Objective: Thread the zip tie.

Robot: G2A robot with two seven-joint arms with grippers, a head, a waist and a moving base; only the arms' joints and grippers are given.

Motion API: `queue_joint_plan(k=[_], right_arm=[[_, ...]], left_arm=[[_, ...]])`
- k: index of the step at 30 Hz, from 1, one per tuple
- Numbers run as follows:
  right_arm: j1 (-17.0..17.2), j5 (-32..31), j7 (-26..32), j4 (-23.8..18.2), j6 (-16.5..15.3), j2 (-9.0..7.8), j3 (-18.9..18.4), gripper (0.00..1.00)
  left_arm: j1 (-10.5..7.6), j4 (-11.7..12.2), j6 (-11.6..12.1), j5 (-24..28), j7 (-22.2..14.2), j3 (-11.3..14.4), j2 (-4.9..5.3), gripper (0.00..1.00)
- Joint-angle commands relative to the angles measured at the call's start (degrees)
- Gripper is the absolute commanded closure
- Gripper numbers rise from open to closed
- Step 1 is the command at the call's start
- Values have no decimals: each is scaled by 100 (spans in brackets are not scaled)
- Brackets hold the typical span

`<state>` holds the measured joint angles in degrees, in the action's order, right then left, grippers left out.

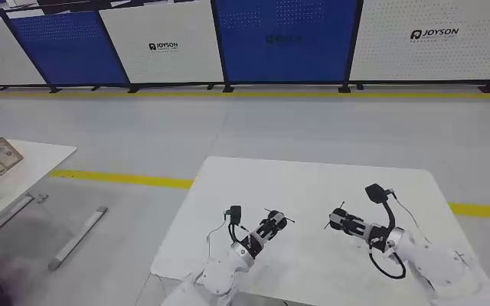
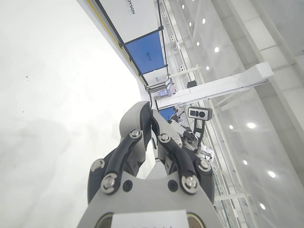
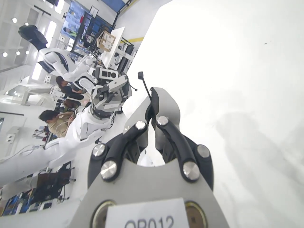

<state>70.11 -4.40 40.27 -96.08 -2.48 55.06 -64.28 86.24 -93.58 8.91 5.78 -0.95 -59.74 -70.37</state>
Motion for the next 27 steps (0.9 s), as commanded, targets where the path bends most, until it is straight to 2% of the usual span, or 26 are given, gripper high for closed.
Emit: queue_joint_plan(k=[1,4,27], right_arm=[[158,-323,-559,-166,189,7,-29,100],[433,-605,-1131,-460,485,22,-26,100],[433,-605,-1131,-460,485,22,-26,100]], left_arm=[[5,-15,-16,34,173,67,-28,100],[-33,5,-34,12,493,167,-75,100],[-49,20,-46,9,541,195,-86,100]])
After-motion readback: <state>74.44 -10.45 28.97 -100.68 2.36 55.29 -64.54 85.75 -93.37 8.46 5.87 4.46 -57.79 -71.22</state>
